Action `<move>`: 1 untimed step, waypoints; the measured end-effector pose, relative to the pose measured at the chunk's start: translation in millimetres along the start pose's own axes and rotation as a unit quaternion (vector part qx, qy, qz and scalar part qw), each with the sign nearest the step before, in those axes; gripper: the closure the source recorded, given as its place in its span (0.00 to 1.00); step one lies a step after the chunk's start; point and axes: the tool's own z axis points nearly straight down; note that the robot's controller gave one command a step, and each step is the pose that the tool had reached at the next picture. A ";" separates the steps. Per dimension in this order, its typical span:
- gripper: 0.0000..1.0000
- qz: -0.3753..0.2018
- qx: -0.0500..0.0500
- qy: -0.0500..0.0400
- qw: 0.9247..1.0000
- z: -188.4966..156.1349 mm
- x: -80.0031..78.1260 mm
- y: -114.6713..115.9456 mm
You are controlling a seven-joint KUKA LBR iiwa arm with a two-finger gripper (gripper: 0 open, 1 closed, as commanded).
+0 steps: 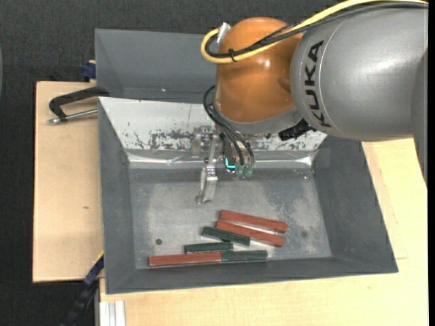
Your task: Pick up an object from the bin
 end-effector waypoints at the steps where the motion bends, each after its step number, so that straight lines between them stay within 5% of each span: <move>1: 0.00 0.001 -0.001 -0.004 1.000 -4.4 -1.8 -0.9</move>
Offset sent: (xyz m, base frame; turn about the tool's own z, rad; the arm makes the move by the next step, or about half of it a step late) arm 0.0303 -0.1083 -0.1053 0.0266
